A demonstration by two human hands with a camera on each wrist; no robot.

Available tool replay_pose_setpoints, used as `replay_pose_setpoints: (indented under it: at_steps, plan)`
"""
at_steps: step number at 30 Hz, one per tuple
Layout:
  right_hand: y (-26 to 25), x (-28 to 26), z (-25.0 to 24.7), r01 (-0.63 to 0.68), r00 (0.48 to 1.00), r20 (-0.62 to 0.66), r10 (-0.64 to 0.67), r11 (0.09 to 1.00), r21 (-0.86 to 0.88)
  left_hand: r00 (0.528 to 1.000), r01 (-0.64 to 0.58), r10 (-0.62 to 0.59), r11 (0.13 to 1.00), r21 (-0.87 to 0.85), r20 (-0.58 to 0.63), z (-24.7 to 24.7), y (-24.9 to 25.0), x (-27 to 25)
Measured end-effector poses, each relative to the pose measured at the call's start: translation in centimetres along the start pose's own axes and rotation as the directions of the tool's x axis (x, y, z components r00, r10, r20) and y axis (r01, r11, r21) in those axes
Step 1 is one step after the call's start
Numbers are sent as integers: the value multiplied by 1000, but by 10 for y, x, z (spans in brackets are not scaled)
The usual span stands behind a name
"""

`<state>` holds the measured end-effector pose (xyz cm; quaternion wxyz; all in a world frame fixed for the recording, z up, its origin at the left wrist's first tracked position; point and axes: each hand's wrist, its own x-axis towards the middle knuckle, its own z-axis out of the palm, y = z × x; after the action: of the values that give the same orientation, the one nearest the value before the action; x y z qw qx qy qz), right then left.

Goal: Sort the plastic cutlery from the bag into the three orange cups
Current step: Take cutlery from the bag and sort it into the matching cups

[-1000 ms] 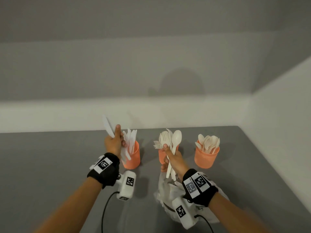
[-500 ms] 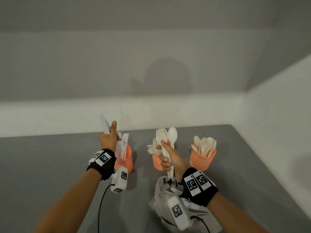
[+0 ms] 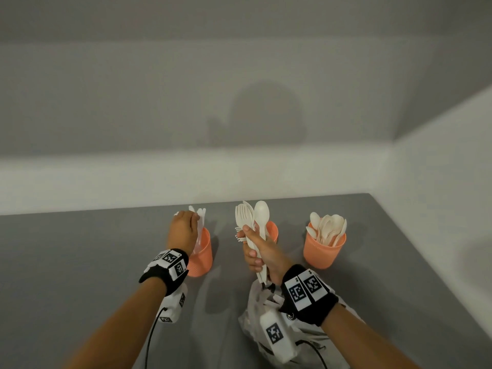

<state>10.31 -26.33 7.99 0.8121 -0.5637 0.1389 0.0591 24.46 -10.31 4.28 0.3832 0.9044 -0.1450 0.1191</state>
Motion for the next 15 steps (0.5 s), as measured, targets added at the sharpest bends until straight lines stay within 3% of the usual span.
replay_pose_setpoints:
  at_steps: [5, 7, 9, 12, 15]
  plan:
    - [0, 4, -7, 38, 999, -15, -38, 999, 3, 995, -56, 70, 979, 196, -68, -7, 20, -4]
    - [0, 7, -8, 40, 999, -12, -40, 998, 41, 986, -99, 106, 993, 61, -130, -14, 40, -8]
    - [2, 6, -8, 52, 999, -18, -51, 996, 71, 990, -88, 66, 981, -175, -126, -19, 66, -17]
    - [1, 0, -6, 93, 995, -48, -88, 991, 96, 996, 77, -50, 909, -409, 76, -14, 102, -39]
    - [-1, -5, -3, 135, 986, -101, -131, 990, 30, 959, 164, -70, 927, -337, 274, -1, 117, -56]
